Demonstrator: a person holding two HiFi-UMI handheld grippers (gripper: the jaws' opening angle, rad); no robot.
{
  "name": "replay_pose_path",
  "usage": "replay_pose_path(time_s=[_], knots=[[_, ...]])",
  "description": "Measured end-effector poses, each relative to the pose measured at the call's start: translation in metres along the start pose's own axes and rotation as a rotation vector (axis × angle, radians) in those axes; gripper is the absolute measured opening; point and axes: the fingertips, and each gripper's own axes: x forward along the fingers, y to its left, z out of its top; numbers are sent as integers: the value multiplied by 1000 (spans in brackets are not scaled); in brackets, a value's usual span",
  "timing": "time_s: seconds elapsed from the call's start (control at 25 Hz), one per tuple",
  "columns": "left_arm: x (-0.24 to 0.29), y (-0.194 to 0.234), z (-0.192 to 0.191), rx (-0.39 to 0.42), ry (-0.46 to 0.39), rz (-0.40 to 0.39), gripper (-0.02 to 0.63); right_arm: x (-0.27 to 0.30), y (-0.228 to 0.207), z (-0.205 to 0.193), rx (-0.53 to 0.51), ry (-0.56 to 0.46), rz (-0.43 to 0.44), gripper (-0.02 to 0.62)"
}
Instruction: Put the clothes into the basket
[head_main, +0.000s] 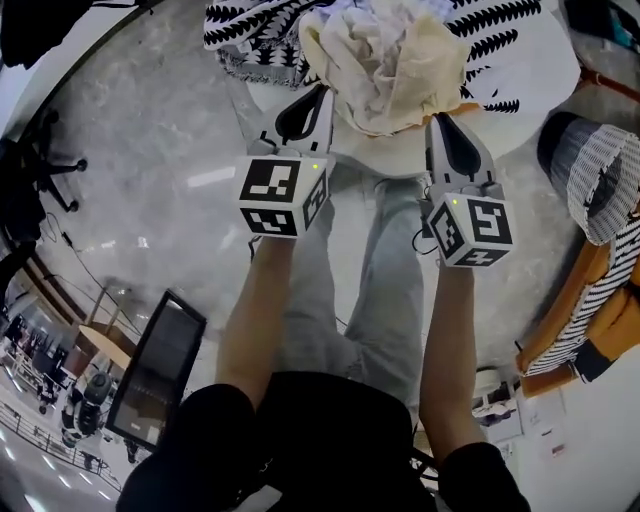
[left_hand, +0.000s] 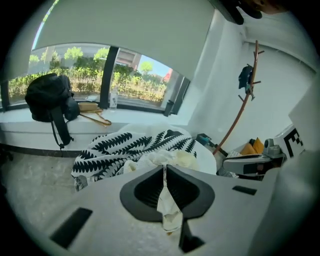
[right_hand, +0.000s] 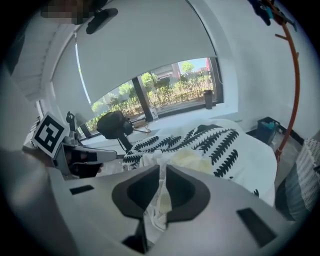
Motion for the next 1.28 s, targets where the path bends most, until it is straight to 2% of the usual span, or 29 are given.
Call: replay_pose_path(time_s=[0.16,0.2,0.24,0.32,0.48,0.72,1.0,1.28], knots=[[27,0,-27,8,31,-14,12,23,-17,-19,-12,34,8,29],[34,0,-33,15,43,-19,14,30,-22,-24,-11,47,10,91],[41,1,-39,22,55,-24,25,37,-27,-29,-7,61,8,183],[54,3,-48,35,82,-29,103,49,-38,-37,-8,87,-12,236],[75,13,-67,38,144,-14,215,73,-58,-50,-19,131,-51,270],[103,29,-85,-3,198,-20,276,102,-88,-64,12,188,-78,307],[140,38,-104,-51,243,-59,304,139,-108,-93,21,289,-42,336],[172,39,-119,-49,250,-66,304,172,-103,-108,67,290,12,336]])
